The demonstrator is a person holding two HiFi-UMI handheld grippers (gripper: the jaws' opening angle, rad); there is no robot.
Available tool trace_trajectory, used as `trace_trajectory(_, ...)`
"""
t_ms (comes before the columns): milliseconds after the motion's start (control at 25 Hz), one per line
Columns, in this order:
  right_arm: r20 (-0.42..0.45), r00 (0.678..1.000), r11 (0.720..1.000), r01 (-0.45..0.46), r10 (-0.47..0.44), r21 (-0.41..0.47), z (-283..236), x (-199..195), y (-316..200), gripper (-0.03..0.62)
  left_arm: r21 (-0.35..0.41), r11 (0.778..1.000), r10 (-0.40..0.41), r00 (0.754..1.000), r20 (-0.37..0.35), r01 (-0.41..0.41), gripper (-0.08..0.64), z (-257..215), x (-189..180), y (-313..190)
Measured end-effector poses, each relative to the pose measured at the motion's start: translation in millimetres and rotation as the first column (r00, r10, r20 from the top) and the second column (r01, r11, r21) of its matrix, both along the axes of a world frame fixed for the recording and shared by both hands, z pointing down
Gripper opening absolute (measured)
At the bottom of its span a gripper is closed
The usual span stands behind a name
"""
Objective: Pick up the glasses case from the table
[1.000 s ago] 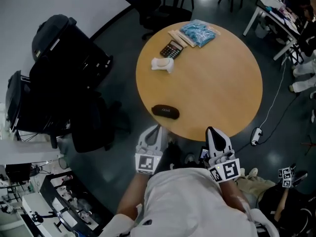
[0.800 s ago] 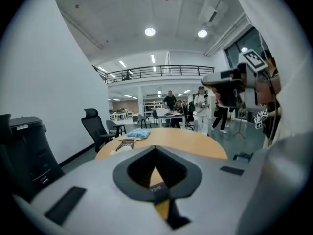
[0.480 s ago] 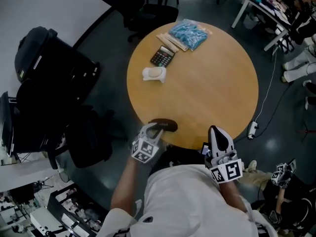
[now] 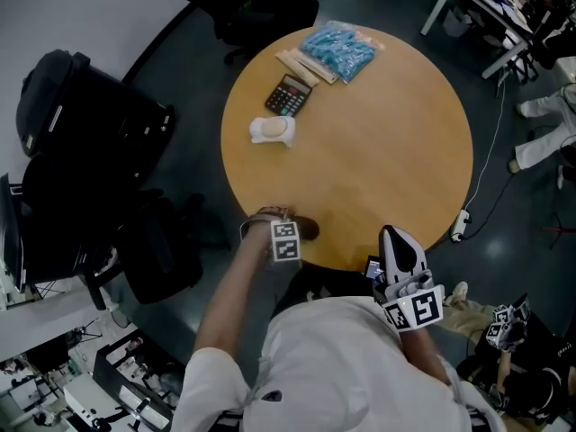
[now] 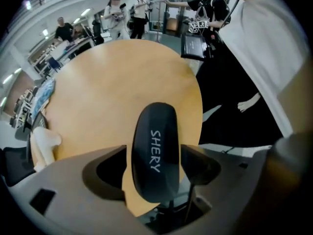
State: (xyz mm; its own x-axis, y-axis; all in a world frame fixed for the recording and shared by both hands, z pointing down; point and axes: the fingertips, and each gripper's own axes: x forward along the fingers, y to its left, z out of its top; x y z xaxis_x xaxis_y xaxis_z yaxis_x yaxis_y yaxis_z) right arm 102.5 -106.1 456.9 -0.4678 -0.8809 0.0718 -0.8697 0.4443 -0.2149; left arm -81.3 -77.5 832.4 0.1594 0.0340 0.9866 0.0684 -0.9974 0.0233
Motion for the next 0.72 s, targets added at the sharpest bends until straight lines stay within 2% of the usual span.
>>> trace_trajectory(120, -0.001, 1.000, 1.000, -0.003, 0.003, -0.018, 6, 5, 2, 0.015, -0.099, 0.994, 0.049, 0.996, 0.077, -0.042, 0.342, 20, -3, 7)
trace_trajectory(200, -0.001, 1.000, 1.000, -0.011, 0.011, -0.025, 8, 9, 2, 0.015, -0.140, 0.988, 0.072, 0.992, 0.101, -0.058, 0.351, 28, -4, 10)
trace_trajectory(360, 0.002, 1.000, 0.999, -0.028, 0.028, -0.038, 12, 19, 2, 0.015, -0.103, 0.991, 0.100, 0.988, 0.117, -0.089, 0.351, 33, -5, 9)
trace_trajectory(480, 0.010, 0.999, 0.999, -0.031, 0.031, -0.041, 15, 23, 1, 0.015, -0.068, 0.994, 0.091, 0.989, 0.115, -0.084, 0.333, 31, -6, 8)
trace_trajectory(600, 0.017, 1.000, 0.999, -0.021, 0.021, -0.032, 14, 21, -1, 0.015, -0.024, 1.000, 0.007, 0.999, 0.046, -0.006, 0.328, 15, 1, 2)
trace_trajectory(680, 0.013, 1.000, 1.000, -0.013, 0.013, -0.021, 13, 20, -3, 0.015, 0.036, 0.996, -0.082, 0.995, -0.051, 0.083, 0.327, -10, 10, -10)
trace_trajectory(720, 0.008, 1.000, 1.000, -0.009, 0.009, -0.013, 11, 19, -4, 0.015, 0.073, 0.988, -0.129, 0.985, -0.110, 0.137, 0.327, -27, 14, -18)
